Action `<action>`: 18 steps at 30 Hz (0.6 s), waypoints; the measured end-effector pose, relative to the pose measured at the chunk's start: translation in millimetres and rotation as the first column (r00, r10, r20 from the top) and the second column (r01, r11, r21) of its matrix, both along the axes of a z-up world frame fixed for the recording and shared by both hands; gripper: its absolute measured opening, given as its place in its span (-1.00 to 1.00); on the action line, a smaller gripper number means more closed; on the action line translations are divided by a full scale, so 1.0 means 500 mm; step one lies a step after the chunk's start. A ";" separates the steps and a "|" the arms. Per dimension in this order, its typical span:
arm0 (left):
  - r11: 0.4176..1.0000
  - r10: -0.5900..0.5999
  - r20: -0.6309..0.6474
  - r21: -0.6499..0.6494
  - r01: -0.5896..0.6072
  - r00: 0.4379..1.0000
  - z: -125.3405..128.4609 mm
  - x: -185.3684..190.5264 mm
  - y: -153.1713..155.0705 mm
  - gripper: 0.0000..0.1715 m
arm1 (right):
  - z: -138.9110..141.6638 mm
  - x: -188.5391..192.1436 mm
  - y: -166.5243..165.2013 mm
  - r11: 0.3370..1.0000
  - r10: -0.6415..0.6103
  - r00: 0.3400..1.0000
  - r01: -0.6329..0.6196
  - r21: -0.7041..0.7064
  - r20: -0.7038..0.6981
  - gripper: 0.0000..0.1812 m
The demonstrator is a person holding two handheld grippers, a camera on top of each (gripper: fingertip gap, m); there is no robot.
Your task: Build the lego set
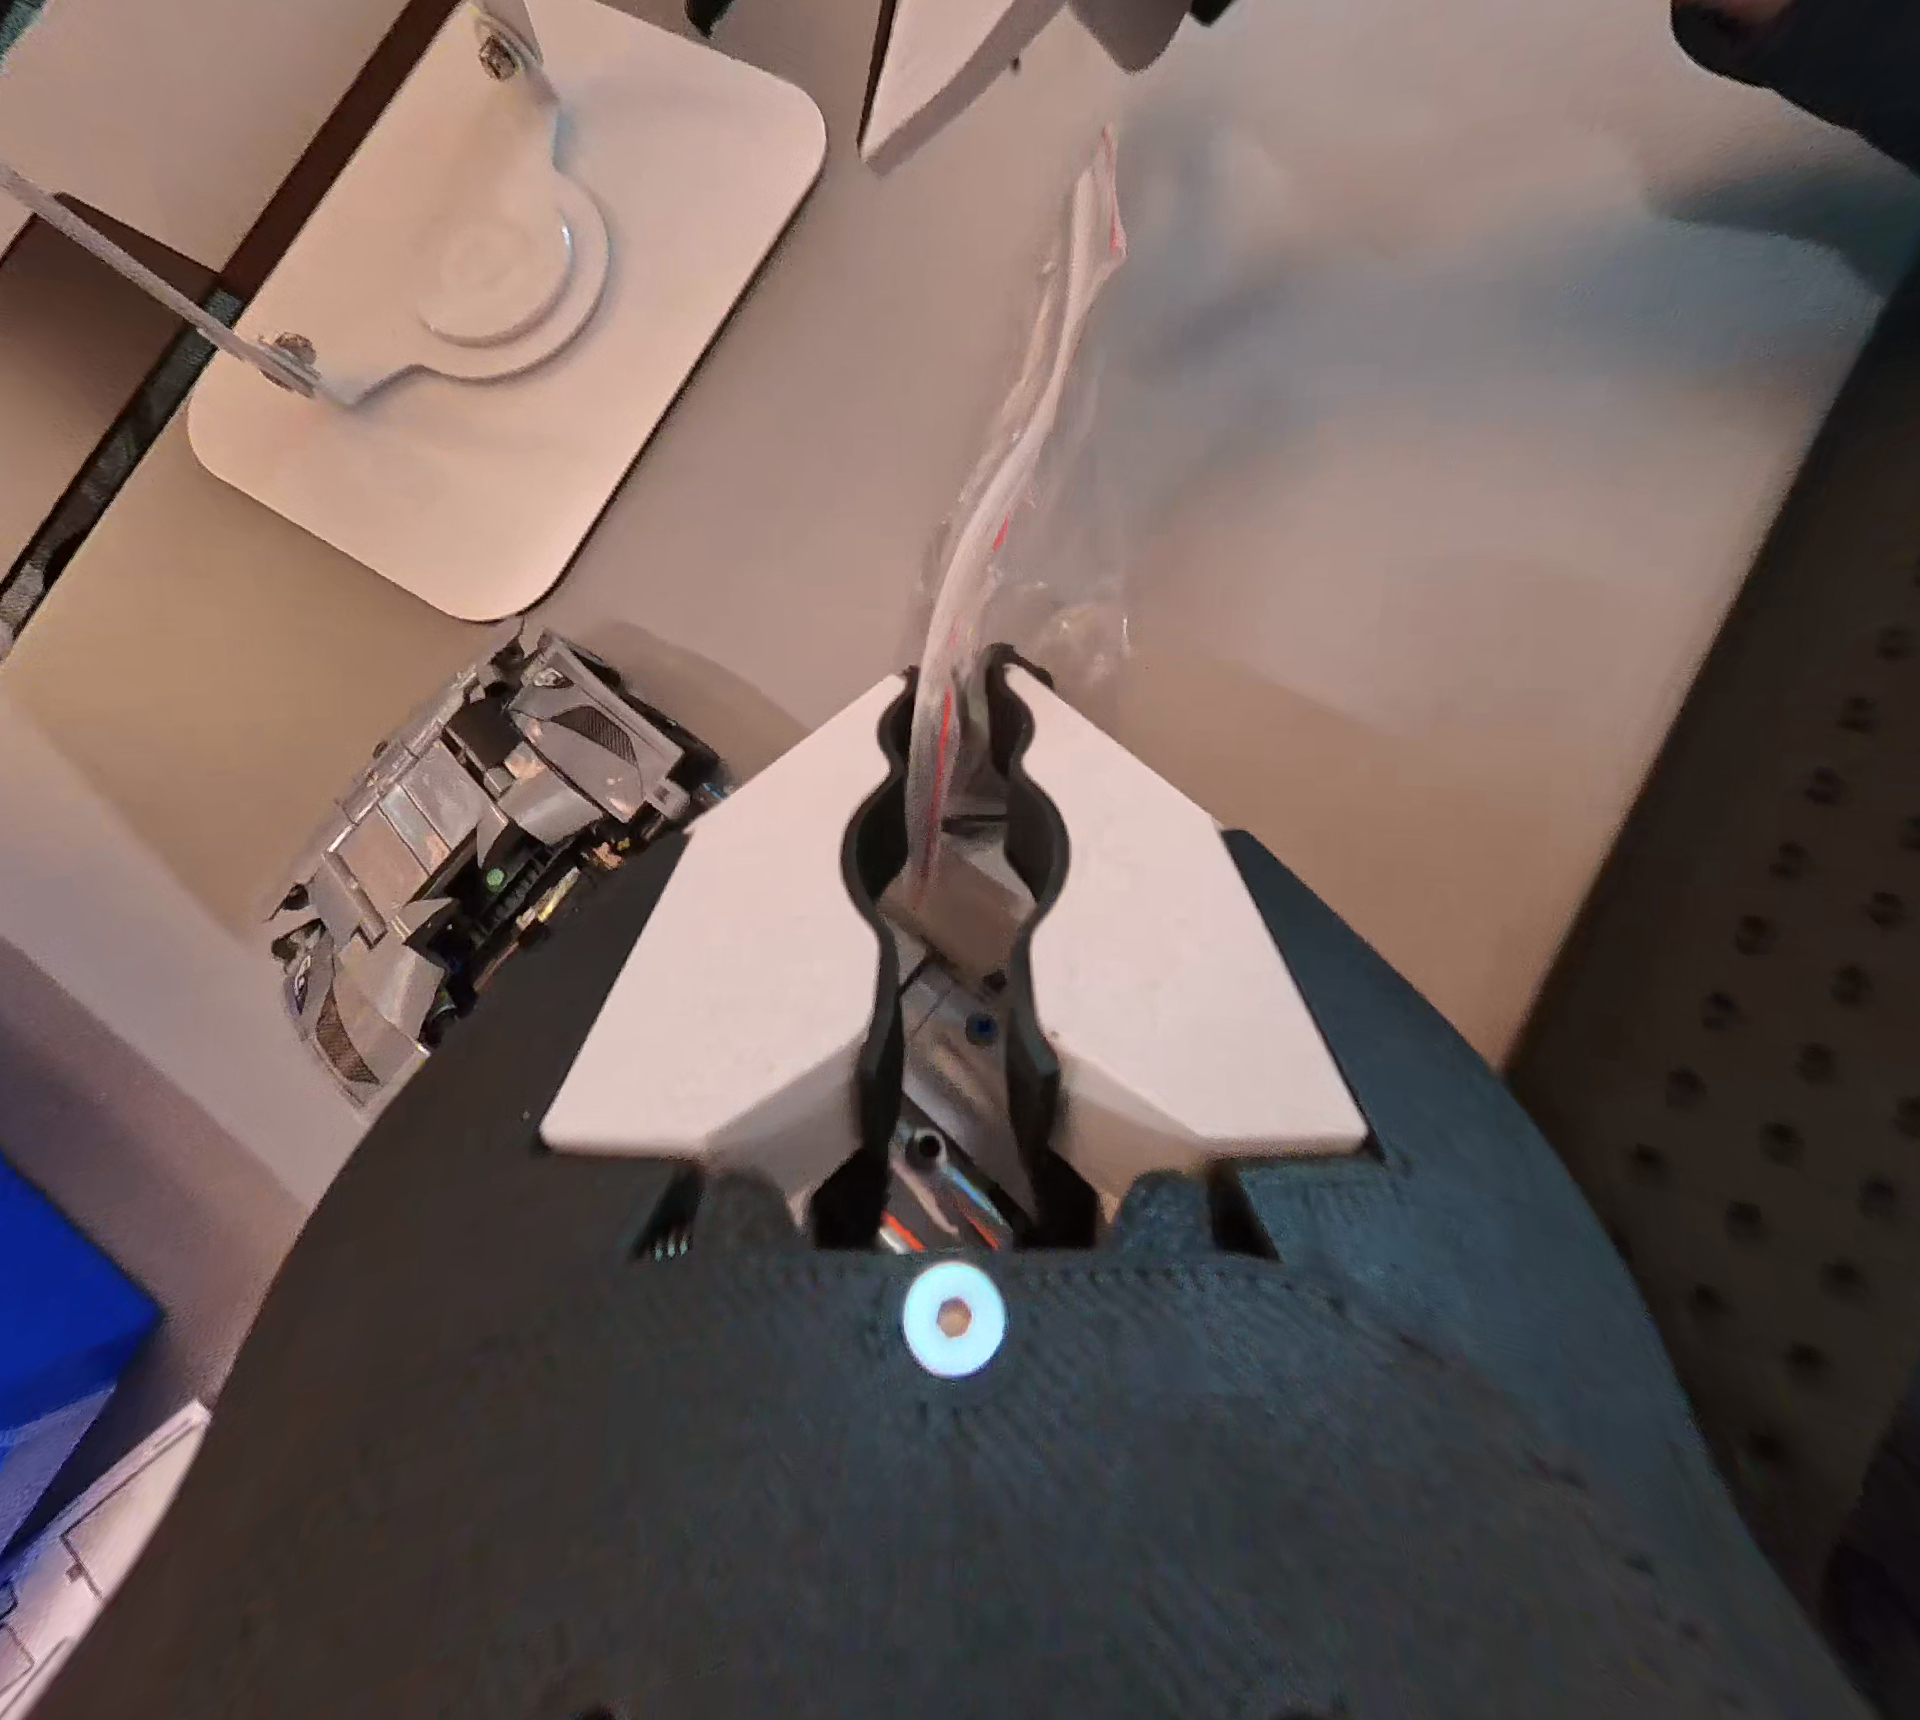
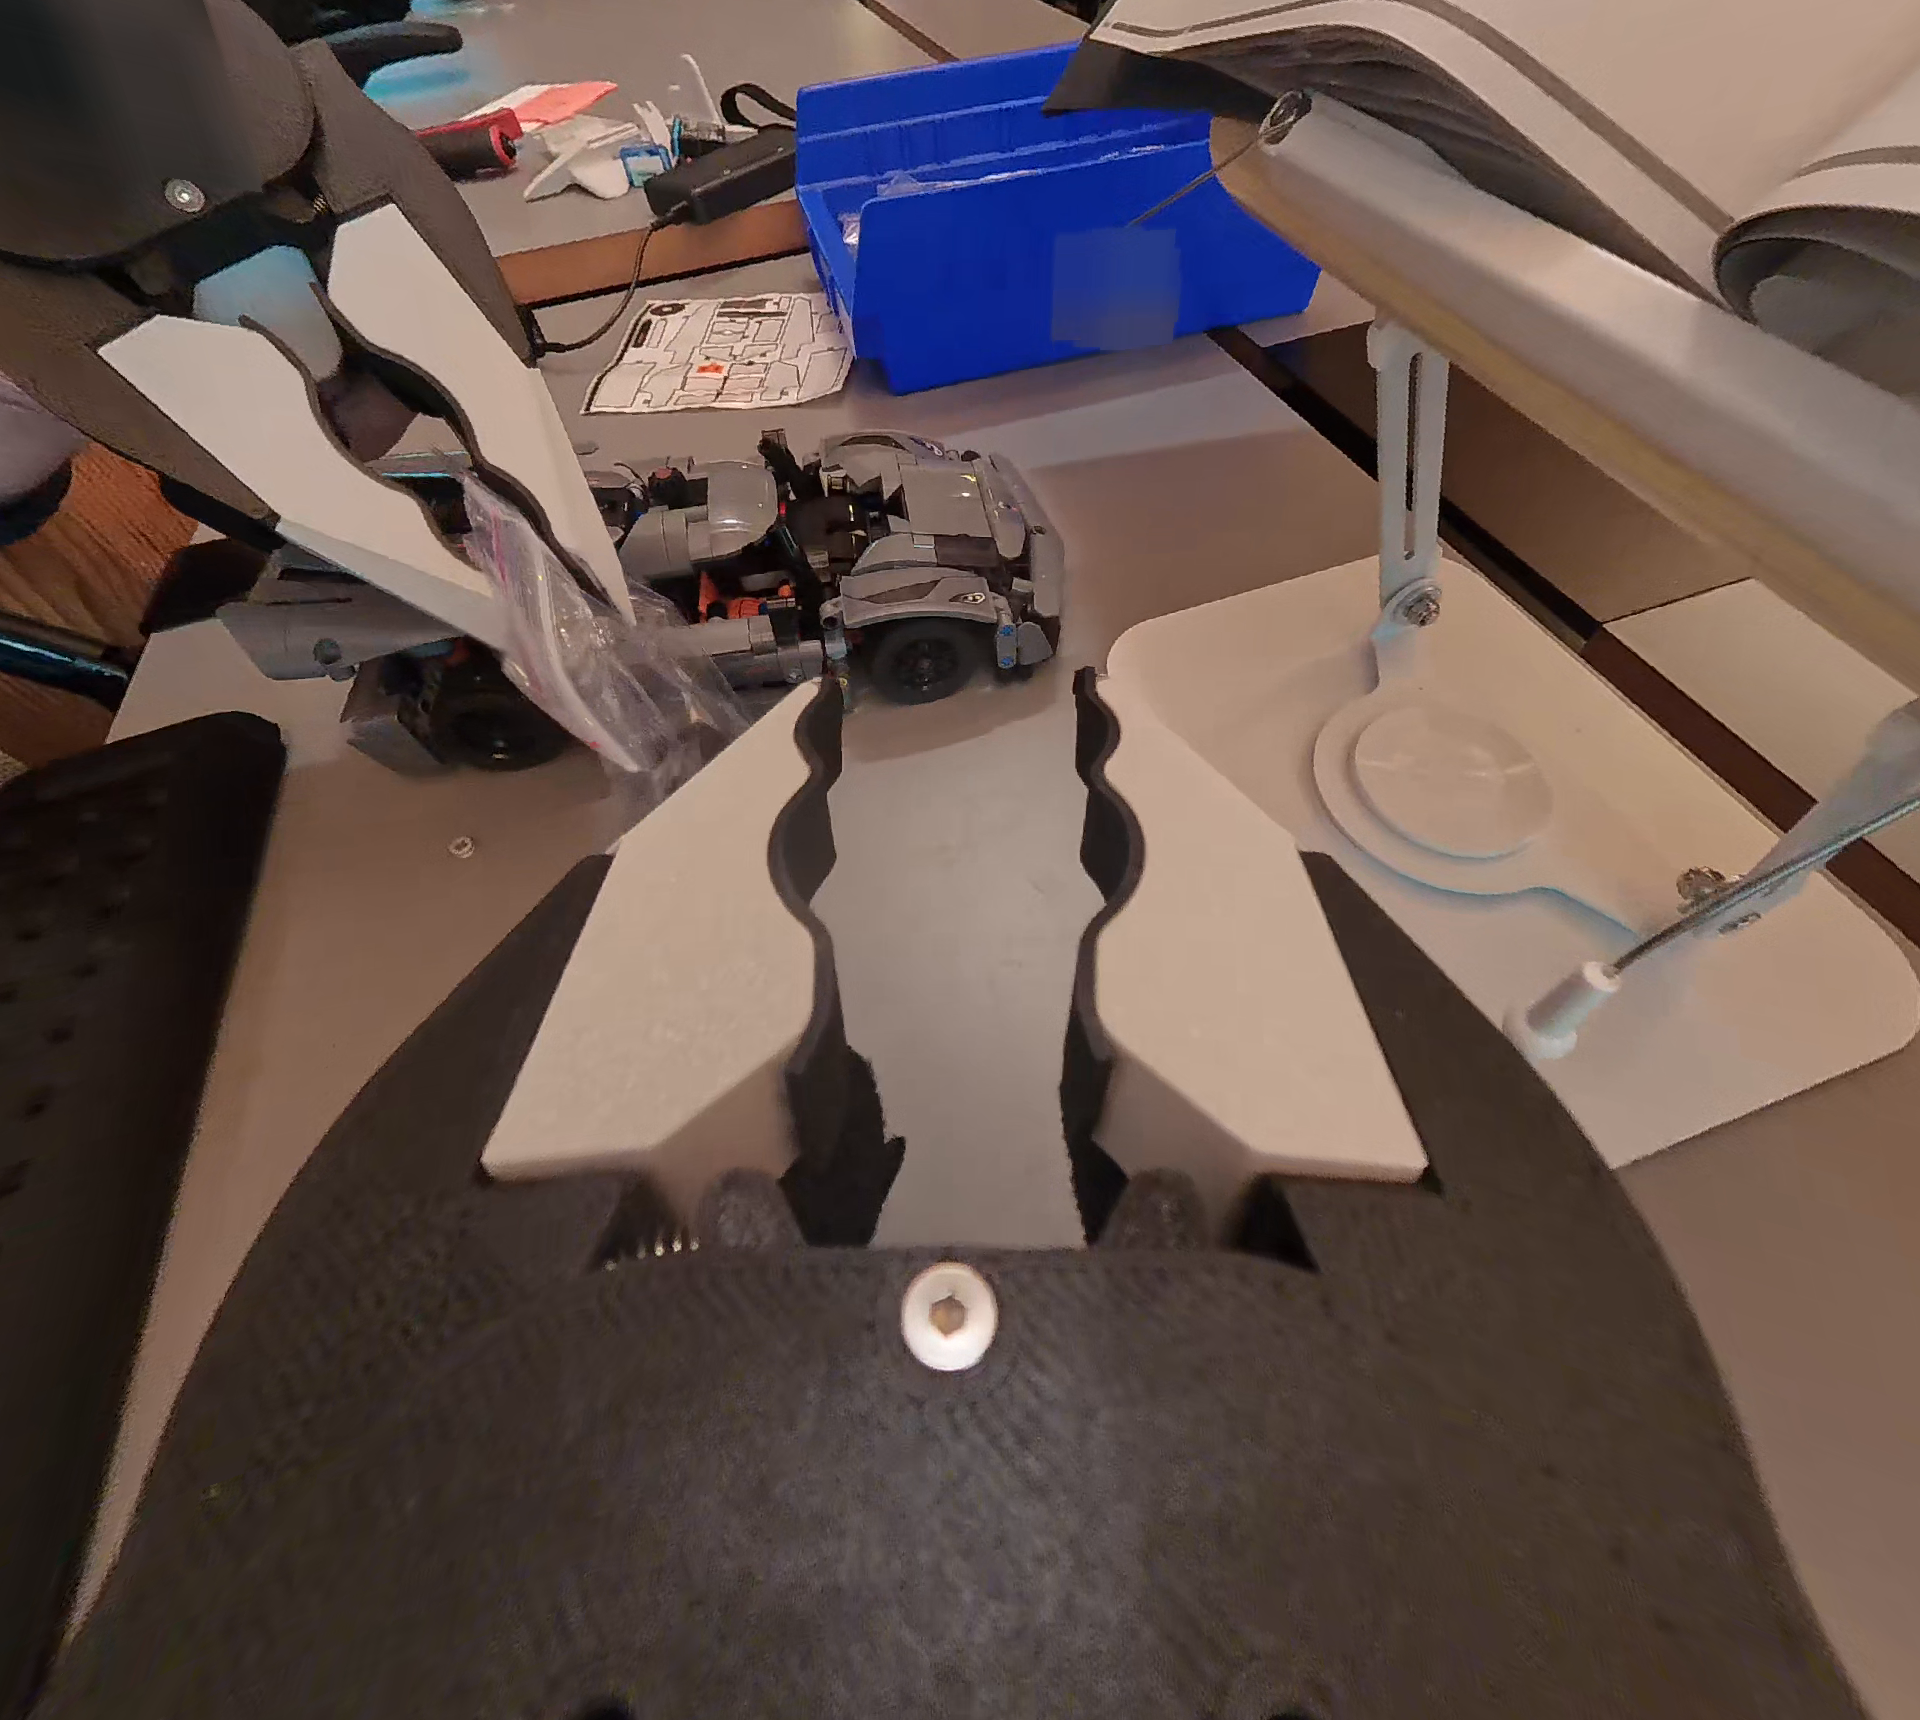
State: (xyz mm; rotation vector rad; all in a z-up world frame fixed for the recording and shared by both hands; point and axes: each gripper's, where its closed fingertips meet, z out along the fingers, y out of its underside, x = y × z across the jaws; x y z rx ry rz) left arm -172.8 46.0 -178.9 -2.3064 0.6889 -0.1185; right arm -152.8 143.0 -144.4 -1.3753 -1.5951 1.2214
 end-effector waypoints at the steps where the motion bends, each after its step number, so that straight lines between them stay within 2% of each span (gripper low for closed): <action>1: 1.000 -0.003 -0.001 -0.007 0.003 1.000 0.000 -0.003 -0.006 -0.81 | 0.001 -0.001 -0.002 1.000 0.006 1.000 -0.006 -0.007 -0.007 -0.52; 5: 0.996 0.073 0.051 0.045 -0.076 0.996 0.043 -0.037 -0.041 -0.52 | -0.012 -0.021 -0.004 1.000 0.004 1.000 -0.004 -0.012 0.000 -0.51; 9: 0.972 0.206 0.031 0.113 -0.208 0.978 0.071 -0.070 -0.111 -0.27 | -0.046 -0.075 0.003 1.000 0.012 0.999 -0.011 -0.024 0.034 -0.42; 11: 0.950 0.290 -0.035 0.129 -0.283 0.956 0.057 -0.079 -0.144 -0.11 | -0.071 -0.103 0.006 0.999 0.028 0.996 -0.025 -0.031 0.079 -0.35; 13: 0.936 0.343 -0.086 0.110 -0.334 0.935 0.020 -0.072 -0.158 0.01 | -0.092 -0.129 0.014 0.999 0.037 0.993 -0.035 -0.015 0.113 -0.33; 15: 0.923 0.386 -0.213 0.084 -0.376 0.898 -0.023 -0.081 -0.161 0.12 | -0.104 -0.154 0.024 0.999 0.040 0.992 -0.038 -0.015 0.121 -0.36; 18: 0.905 0.414 -0.341 0.049 -0.423 0.844 -0.067 -0.096 -0.160 0.15 | -0.133 -0.183 0.022 0.997 0.074 0.982 -0.070 -0.028 0.172 -0.35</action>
